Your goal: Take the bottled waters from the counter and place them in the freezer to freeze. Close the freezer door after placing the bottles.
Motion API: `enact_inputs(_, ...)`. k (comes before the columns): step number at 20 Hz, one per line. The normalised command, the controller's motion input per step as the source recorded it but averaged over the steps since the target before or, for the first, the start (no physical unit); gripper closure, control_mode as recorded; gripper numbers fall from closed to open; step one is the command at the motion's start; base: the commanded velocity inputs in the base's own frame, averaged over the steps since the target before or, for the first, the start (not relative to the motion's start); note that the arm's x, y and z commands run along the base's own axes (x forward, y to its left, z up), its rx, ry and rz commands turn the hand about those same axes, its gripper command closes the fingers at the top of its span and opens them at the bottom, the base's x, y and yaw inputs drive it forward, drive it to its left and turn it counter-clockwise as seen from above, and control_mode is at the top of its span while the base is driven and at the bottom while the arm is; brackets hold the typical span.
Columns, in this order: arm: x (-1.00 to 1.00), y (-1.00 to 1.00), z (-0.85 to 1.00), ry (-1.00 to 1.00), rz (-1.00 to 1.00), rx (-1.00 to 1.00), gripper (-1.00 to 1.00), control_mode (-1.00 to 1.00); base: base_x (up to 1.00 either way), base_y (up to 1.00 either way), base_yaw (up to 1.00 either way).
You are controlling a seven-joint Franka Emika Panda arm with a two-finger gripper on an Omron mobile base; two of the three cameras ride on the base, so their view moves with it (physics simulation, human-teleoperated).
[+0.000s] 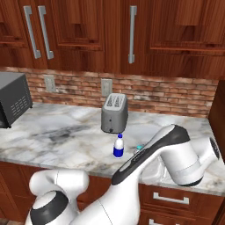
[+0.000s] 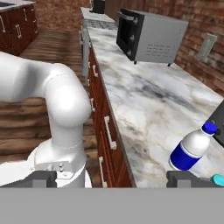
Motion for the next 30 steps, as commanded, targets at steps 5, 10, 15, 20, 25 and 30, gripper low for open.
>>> enact_inputs(5,0.4,0.0,-0.51,-0.13,0.16,0.09,-1.0,-1.0,0.0,0.0,0.0)
enact_inputs(10,0.65,-0.01,-0.32,-0.06,0.03,0.11,-1.0,-1.0,0.0,0.0,0.0)
enact_inputs(15,0.48,-0.07,-0.19,-0.02,0.0,0.02,-1.0,-1.0,0.0,0.0,0.0)
enact_inputs(20,0.14,-0.08,-0.2,0.0,0.0,-0.01,-1.0,-1.0,0.0,0.0,0.0)
enact_inputs(25,0.0,-0.04,-0.26,0.0,-0.01,-0.03,-1.0,-1.0,0.0,0.0,0.0)
enact_inputs(30,0.05,-0.01,-0.28,-0.01,0.0,-0.02,-1.0,-1.0,0.0,0.0,0.0)
